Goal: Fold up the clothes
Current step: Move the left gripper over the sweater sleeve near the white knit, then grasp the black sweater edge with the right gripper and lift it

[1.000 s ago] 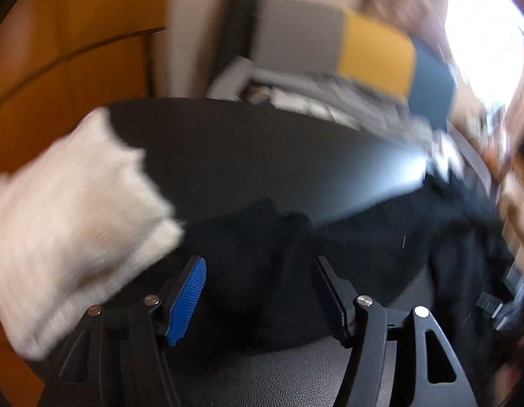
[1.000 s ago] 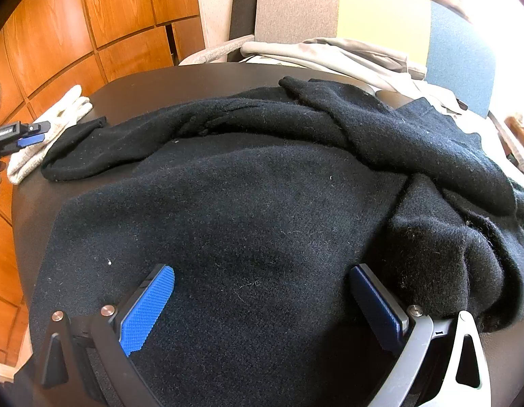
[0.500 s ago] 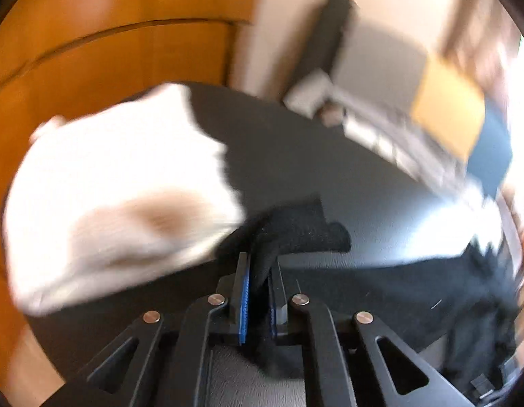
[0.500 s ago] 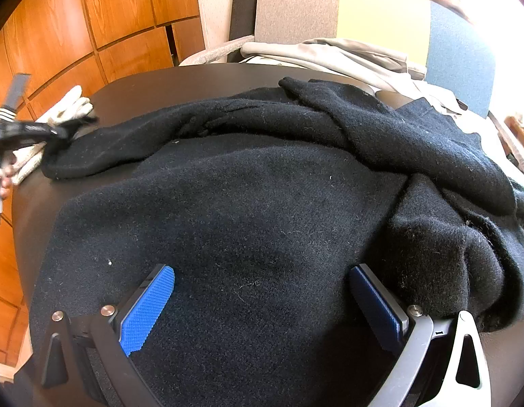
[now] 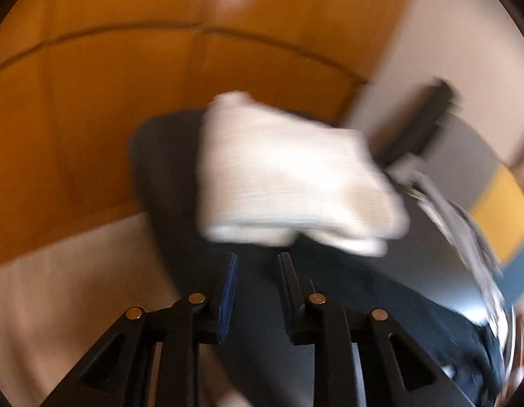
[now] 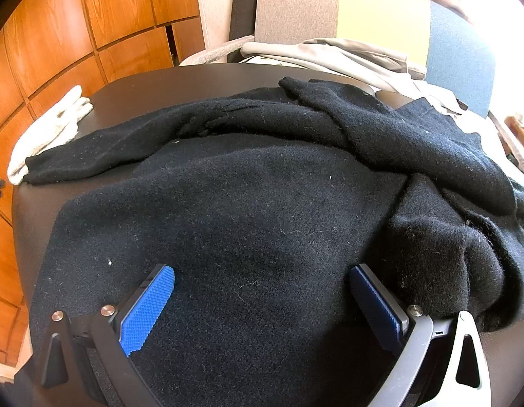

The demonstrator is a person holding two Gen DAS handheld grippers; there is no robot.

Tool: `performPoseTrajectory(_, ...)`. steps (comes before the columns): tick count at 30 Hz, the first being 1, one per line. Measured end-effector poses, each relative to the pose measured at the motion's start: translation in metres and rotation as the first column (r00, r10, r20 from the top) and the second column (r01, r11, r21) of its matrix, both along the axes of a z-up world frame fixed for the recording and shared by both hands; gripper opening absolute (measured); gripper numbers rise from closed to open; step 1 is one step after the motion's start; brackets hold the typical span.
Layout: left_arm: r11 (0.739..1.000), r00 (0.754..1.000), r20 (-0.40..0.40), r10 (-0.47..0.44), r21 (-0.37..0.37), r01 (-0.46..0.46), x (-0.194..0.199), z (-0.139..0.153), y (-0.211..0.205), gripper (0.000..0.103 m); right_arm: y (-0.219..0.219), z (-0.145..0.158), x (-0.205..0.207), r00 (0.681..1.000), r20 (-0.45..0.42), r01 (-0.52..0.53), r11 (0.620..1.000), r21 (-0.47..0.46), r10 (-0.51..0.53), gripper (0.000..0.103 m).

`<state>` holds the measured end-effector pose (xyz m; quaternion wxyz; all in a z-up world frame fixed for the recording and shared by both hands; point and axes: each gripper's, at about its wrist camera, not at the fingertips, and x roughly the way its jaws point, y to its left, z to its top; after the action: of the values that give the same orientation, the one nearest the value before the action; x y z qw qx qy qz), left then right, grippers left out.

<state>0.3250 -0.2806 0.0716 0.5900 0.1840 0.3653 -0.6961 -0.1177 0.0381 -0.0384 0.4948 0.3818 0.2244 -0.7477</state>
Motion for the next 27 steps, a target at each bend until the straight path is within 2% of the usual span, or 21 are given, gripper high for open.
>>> performPoseTrajectory(2, 0.988, 0.989, 0.000, -0.147, -0.039, 0.147, -0.045, 0.014, 0.012, 0.024, 0.000, 0.000, 0.000, 1.000, 0.001, 0.000, 1.000, 0.000, 0.000, 0.103)
performPoseTrajectory(4, 0.954, 0.954, -0.015, -0.298, -0.040, 0.297, -0.081, 0.016, 0.028, 0.024, 0.000, 0.000, 0.000, 1.000, 0.001, 0.000, 1.000, 0.000, 0.000, 0.103)
performPoseTrajectory(7, 0.861, 0.862, 0.012, -0.507, -0.021, 0.508, -0.155, 0.012, 0.051, 0.025, -0.001, 0.000, 0.000, 1.000, 0.002, 0.000, 1.000, 0.000, 0.000, 0.103)
performPoseTrajectory(10, 0.768, 0.766, 0.065, -0.640, 0.026, 0.640, -0.229, -0.003, 0.068, 0.025, -0.001, 0.000, 0.000, 1.000, 0.004, 0.000, 1.000, 0.000, 0.000, 0.103)
performPoseTrajectory(13, 0.731, 0.711, 0.167, -0.683, 0.136, 0.669, -0.289, -0.042, 0.064, 0.025, -0.001, 0.000, -0.001, 1.000, 0.007, -0.002, 1.000, -0.002, 0.002, 0.103)
performPoseTrajectory(15, 0.736, 0.713, 0.185, -0.676, 0.217, 0.642, -0.305, -0.067, 0.054, 0.025, -0.001, 0.000, -0.001, 1.000, 0.010, -0.005, 1.000, -0.002, 0.005, 0.103)
performPoseTrajectory(17, 0.743, 0.702, 0.246, -0.668, 0.172, 0.647, -0.314, -0.065, 0.055, 0.025, -0.001, 0.002, -0.002, 1.000, 0.022, -0.014, 1.000, 0.005, 0.014, 0.103)
performPoseTrajectory(18, 0.743, 0.700, 0.250, -0.669, 0.177, 0.646, -0.315, -0.064, 0.053, 0.025, 0.001, 0.005, -0.003, 0.999, 0.031, -0.020, 1.000, 0.007, 0.020, 0.103)
performPoseTrajectory(19, 0.747, 0.709, 0.235, -0.665, 0.180, 0.640, -0.313, -0.060, 0.054, 0.025, 0.004, 0.012, -0.004, 0.999, 0.042, -0.027, 1.000, 0.007, 0.026, 0.099)
performPoseTrajectory(20, 0.739, 0.708, 0.214, -0.673, 0.168, 0.652, -0.311, -0.055, 0.058, 0.025, 0.010, 0.018, -0.009, 0.999, 0.042, -0.017, 1.000, 0.003, 0.017, 0.086)
performPoseTrajectory(24, 0.708, 0.696, 0.132, -0.706, 0.115, 0.697, -0.300, -0.035, 0.074, 0.025, 0.043, 0.045, -0.047, 0.997, 0.003, 0.082, 0.996, -0.033, -0.082, 0.083)
performPoseTrajectory(25, 0.693, 0.684, 0.117, -0.720, 0.102, 0.713, -0.299, -0.031, 0.080, 0.026, 0.051, 0.052, -0.056, 0.994, -0.006, 0.106, 0.993, -0.042, -0.107, 0.085)
performPoseTrajectory(27, 0.620, 0.608, 0.126, -0.784, 0.085, 0.780, -0.312, -0.030, 0.101, 0.028, 0.067, 0.065, -0.075, 0.987, -0.024, 0.154, 0.986, -0.062, -0.156, 0.085)
